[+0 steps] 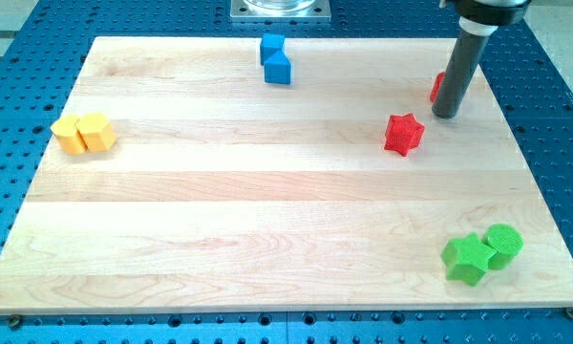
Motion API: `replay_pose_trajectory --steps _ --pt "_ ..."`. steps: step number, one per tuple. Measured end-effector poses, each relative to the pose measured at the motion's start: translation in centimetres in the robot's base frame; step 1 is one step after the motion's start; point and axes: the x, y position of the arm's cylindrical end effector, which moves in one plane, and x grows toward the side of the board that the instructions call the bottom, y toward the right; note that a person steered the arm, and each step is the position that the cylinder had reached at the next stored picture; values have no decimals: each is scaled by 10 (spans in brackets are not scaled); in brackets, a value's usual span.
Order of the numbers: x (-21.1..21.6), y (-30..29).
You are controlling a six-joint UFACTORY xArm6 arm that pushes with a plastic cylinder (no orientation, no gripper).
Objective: Place the red circle top right of the board
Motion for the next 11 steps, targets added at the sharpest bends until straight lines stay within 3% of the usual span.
replay_pose_trajectory --steps 2,4,5,8,11 --pt "-90 -20" --pt "-56 -14" --pt "-85 -12" --pt "-81 21" --pt "-117 61"
